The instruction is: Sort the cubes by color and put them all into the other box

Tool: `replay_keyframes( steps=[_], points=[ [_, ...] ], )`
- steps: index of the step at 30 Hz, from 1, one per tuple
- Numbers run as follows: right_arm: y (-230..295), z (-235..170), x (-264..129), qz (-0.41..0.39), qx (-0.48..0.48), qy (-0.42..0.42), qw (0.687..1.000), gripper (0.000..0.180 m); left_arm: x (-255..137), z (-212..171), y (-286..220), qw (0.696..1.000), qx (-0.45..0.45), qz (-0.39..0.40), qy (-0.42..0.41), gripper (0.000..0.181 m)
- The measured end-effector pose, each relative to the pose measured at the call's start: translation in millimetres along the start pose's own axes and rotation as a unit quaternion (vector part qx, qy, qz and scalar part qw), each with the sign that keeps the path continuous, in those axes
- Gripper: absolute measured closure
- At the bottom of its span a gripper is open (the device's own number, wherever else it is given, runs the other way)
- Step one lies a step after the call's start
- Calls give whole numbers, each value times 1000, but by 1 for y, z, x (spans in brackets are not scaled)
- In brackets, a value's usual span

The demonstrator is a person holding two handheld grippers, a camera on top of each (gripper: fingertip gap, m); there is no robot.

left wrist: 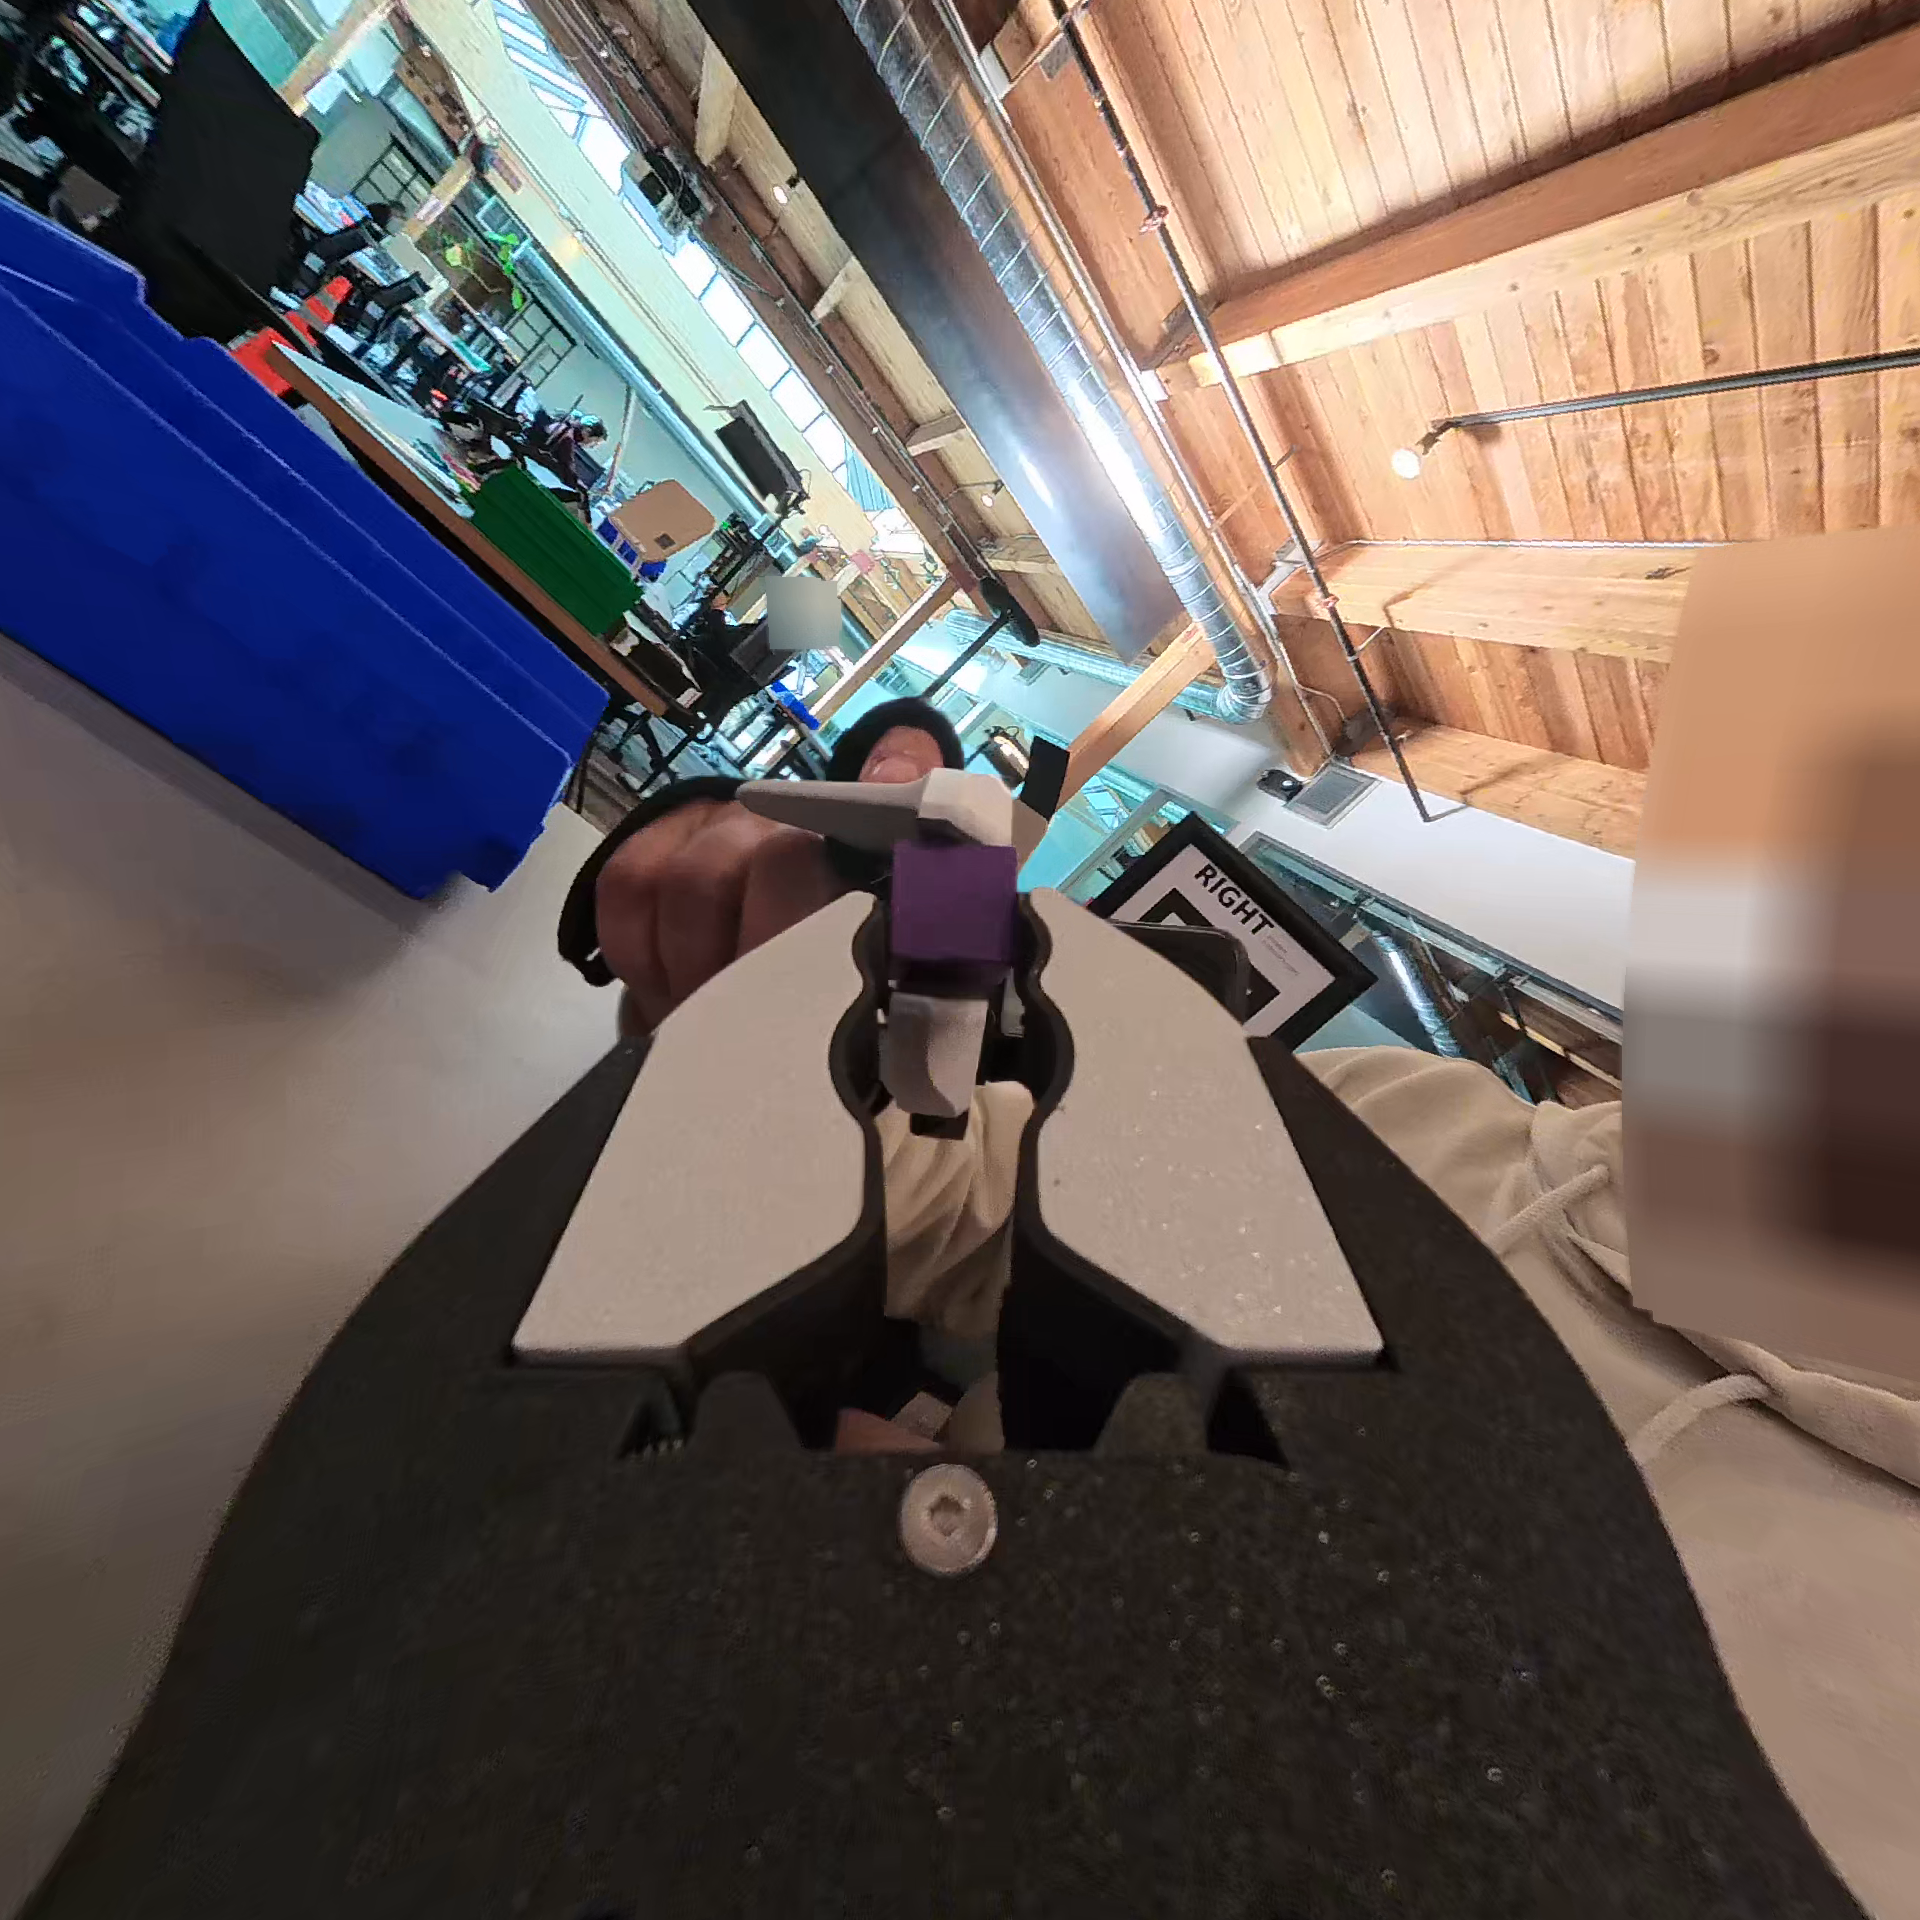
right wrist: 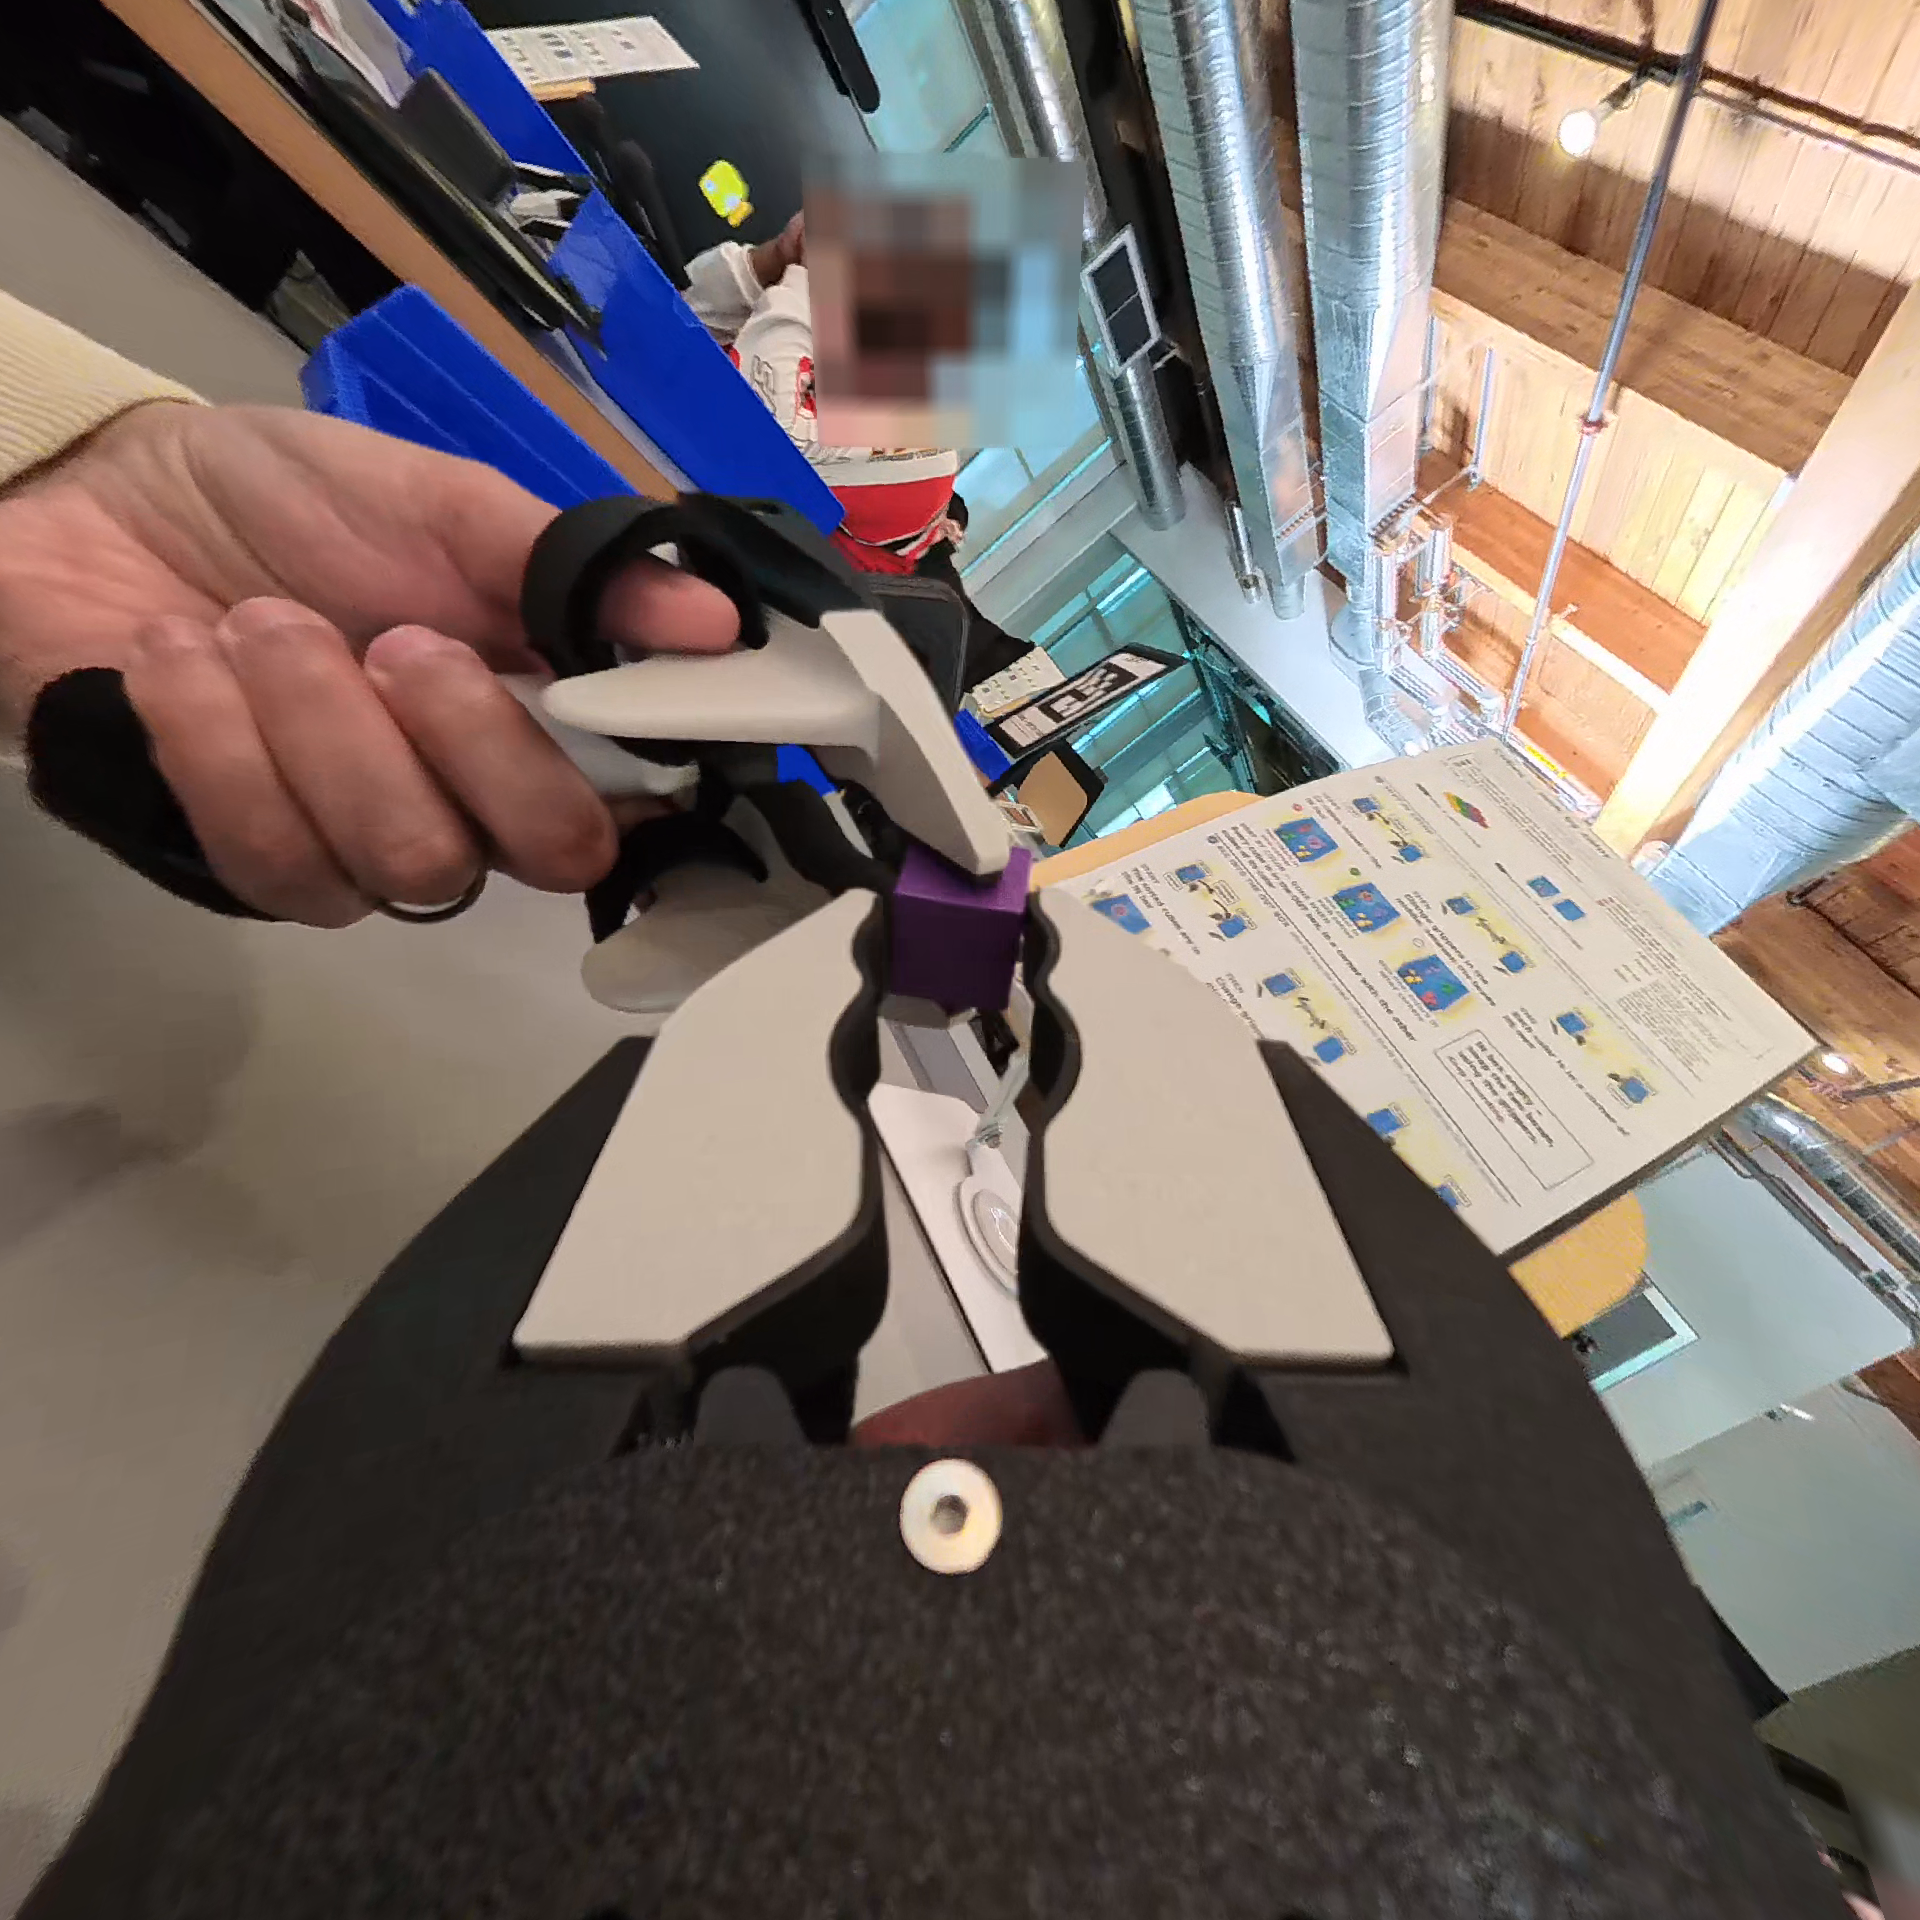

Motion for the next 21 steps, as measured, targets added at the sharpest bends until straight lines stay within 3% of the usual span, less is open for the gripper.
replay_keyframes(
  steps=[6,8,10,12,15,17,19,21],
  points=[
    [-1,2,-5,10,13,-6,1000,157,3,-4,-3,1000,-5,-12,12,157],
    [-4,4,-9,7,30,-9,1000,157,-2,-5,-7,999,18,11,29,136],
    [-9,3,-15,5,53,-2,999,157,-14,-5,-9,993,67,82,47,129],
    [-11,-2,-24,5,83,15,996,157,-34,-5,-9,966,149,203,61,118],
    [-7,-20,-38,-4,144,60,988,157,-75,-7,-9,871,264,410,64,106],
    [0,-39,-47,-19,192,104,976,157,-101,-14,-12,817,283,501,46,106],
    [10,-56,-55,-24,229,139,963,157,-118,-27,-15,811,264,523,9,111],
    [11,-65,-62,-27,227,171,958,157,-123,-40,-16,829,239,506,-9,114]
  ],
)
Point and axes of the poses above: each gripper's, where its closed fingertips meet, x out along the fingers, z out of its top, y = z × x across the jaws, the point moved 4 cm from there along -x, back along the fingers, and after that the axes turned 2 degrees about y, right-handed, at the moved point
